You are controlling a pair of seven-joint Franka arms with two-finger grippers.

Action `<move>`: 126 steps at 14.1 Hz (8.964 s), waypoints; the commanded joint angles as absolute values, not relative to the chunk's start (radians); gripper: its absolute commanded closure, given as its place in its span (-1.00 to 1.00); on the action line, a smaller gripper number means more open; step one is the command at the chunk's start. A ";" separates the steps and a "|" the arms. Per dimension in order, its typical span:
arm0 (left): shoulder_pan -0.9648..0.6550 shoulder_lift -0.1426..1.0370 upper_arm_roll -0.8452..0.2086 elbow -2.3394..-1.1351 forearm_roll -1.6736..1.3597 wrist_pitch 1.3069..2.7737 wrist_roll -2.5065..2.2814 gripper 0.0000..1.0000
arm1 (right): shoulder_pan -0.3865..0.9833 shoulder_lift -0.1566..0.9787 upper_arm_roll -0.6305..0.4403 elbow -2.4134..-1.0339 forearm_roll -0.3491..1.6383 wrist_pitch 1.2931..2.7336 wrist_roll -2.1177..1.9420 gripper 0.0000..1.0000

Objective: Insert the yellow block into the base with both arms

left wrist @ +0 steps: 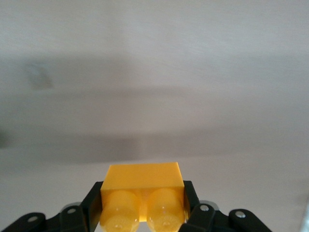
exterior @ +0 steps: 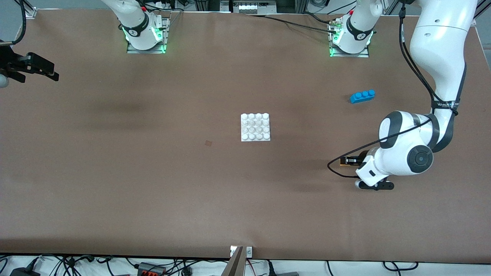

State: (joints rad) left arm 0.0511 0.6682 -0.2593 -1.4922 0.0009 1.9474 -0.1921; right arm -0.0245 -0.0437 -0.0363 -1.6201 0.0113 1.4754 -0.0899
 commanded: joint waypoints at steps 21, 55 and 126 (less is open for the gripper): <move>-0.337 0.654 -0.351 -1.603 -0.081 2.200 -0.581 -0.16 | -0.005 -0.054 -0.026 -1.620 0.011 1.473 -0.046 -1.00; -0.356 0.747 -0.453 -1.629 0.179 2.264 -0.833 -0.08 | 0.009 -0.054 -0.026 -1.618 0.009 1.474 -0.046 -1.00; 0.112 0.153 -0.233 -1.483 0.023 1.502 -0.233 -1.00 | -0.015 0.017 -0.031 -1.568 -0.017 1.620 -0.040 -1.00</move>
State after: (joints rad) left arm 0.1357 0.1762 -0.2526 -1.4787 0.0414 1.5123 -0.1934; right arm -0.0092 -0.0310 -0.0343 -1.6347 -0.0136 1.6370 -0.0160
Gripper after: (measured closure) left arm 0.000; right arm 0.000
